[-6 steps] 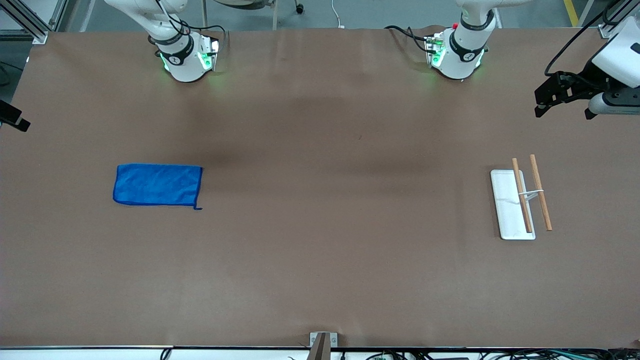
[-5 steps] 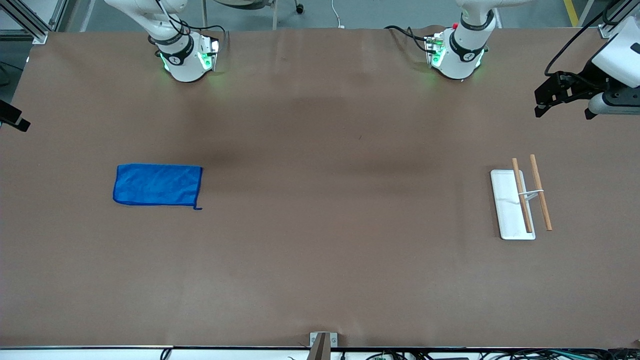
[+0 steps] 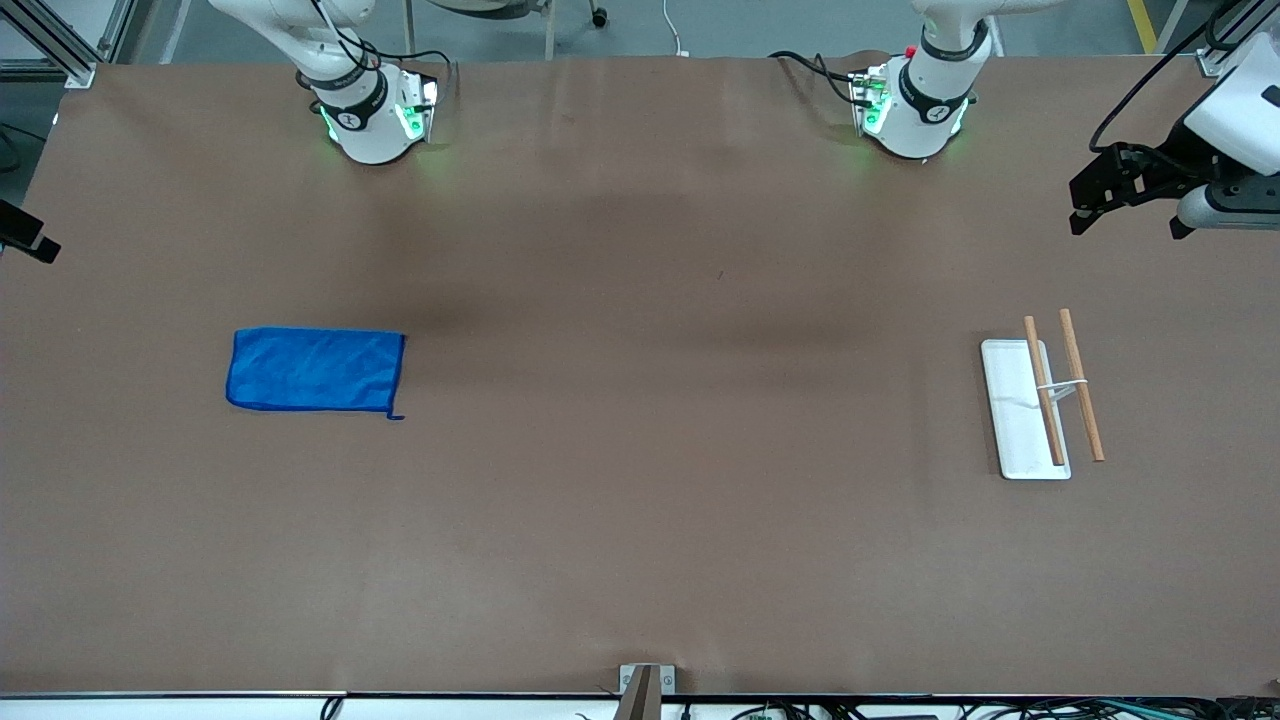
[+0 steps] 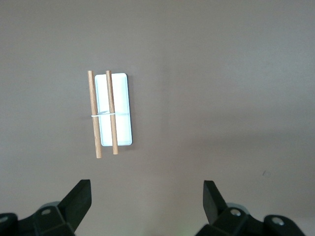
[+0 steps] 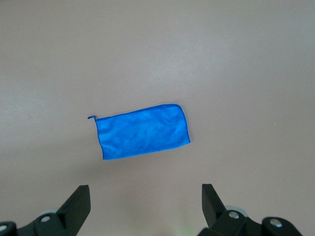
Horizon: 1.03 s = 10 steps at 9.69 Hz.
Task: Right arm passes towel to left arm to hang
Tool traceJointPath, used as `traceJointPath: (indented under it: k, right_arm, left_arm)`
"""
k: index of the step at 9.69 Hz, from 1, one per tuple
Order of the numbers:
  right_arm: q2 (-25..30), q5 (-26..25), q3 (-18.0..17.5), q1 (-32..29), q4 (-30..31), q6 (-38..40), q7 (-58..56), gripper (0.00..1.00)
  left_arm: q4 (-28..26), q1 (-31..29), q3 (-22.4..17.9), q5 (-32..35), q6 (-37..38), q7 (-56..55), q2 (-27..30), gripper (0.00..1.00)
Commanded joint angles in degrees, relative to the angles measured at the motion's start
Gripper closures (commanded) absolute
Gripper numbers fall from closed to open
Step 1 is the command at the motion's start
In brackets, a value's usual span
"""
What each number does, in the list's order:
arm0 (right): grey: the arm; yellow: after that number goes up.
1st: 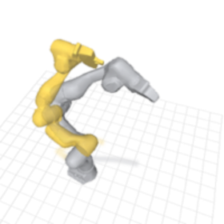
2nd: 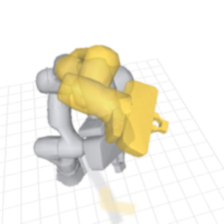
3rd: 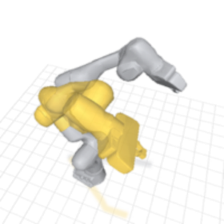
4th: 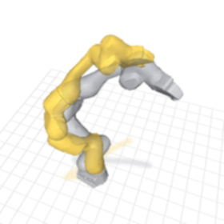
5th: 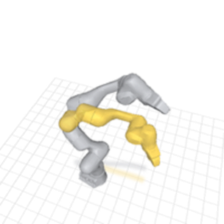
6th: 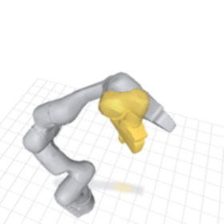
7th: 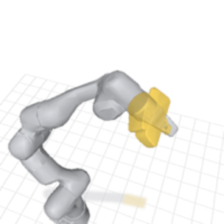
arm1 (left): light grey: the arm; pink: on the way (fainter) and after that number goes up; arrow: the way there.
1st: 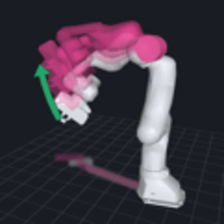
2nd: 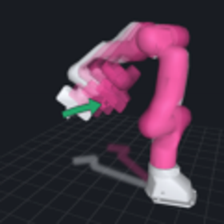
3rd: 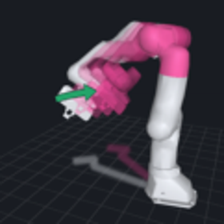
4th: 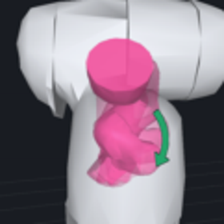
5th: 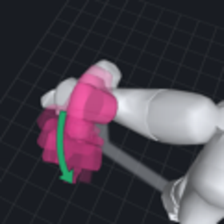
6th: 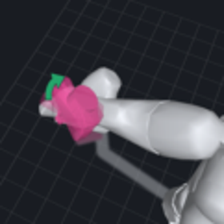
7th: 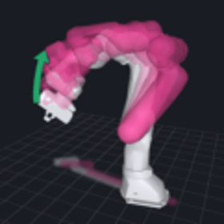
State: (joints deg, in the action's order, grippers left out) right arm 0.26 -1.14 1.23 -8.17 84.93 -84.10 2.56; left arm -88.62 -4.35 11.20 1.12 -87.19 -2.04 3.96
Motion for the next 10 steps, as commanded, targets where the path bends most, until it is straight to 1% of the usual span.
traceJointPath:
  k: [1,2,3,5,6,8,9,10]
  right_arm:
    - [-0.5,-1.1,-0.3,-0.2,-0.6,1.2,-3.6,0.0]
    - [-0.6,-1.0,-0.3,-0.3,1.4,1.0,-4.0,0.0]
    - [-0.4,-1.1,-0.2,-0.2,5.6,-0.6,-4.1,0.0]
    - [-0.2,-1.1,-0.2,0.3,16.6,-10.3,-4.1,0.0]
    - [-0.3,-1.1,-0.2,0.3,23.4,-16.9,-4.1,0.0]
    - [-0.2,-1.1,-0.3,0.9,39.1,-35.2,-4.2,0.0]
    - [-0.2,-1.2,-0.2,0.9,44.7,-43.4,-4.3,0.0]
    - [-0.8,-1.2,-0.2,0.9,48.8,-50.2,-5.9,0.0]
  left_arm:
    - [0.5,-0.2,0.1,-0.7,0.4,1.0,-1.8,0.0]
    - [0.4,-0.2,0.1,-0.7,0.4,1.1,-1.8,0.0]
    - [0.4,-0.2,0.1,-0.7,0.4,1.2,-1.9,0.0]
    - [0.3,-0.2,0.1,-0.7,0.4,1.2,-1.9,0.0]
    - [0.3,-0.2,0.1,-0.7,0.7,1.2,-1.9,0.0]
    - [0.3,-0.2,0.1,-0.7,0.8,1.3,-1.9,0.0]
    - [0.2,-0.2,0.1,-0.7,0.8,1.4,-1.8,0.0]
    - [0.2,-0.2,0.1,-0.7,0.9,1.4,-1.8,0.0]
